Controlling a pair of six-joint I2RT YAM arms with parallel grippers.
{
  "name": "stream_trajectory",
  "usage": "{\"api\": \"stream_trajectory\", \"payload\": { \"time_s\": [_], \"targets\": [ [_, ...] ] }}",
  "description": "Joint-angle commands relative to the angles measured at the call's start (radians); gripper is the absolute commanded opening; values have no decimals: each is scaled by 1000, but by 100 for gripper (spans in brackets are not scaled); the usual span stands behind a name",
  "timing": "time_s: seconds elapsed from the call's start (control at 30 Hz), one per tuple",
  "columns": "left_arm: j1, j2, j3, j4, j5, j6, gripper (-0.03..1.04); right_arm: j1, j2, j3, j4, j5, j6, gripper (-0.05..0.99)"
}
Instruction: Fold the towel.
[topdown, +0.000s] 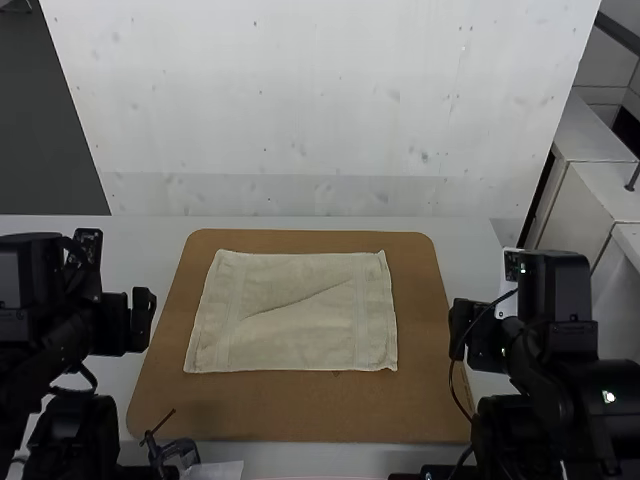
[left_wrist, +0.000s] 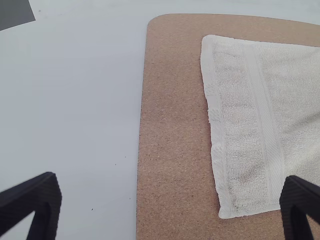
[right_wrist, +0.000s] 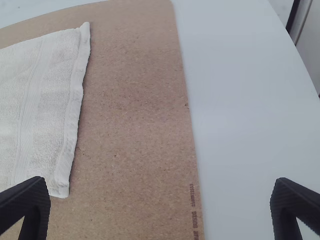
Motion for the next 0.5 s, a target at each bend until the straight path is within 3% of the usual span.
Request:
{"api": "stream_trajectory", "payload": {
  "time_s": [0.0, 0.4, 0.47],
  "targets": [
    [7, -33, 25, 6, 22, -33, 97, 22, -23, 25, 13, -47, 6, 96],
    [7, -33, 25, 6, 20, -35, 97, 22, -23, 25, 13, -47, 8, 96],
    [7, -32, 23, 7, 1, -35, 97, 19, -21, 25, 11, -47, 9, 96]
  ]
}}
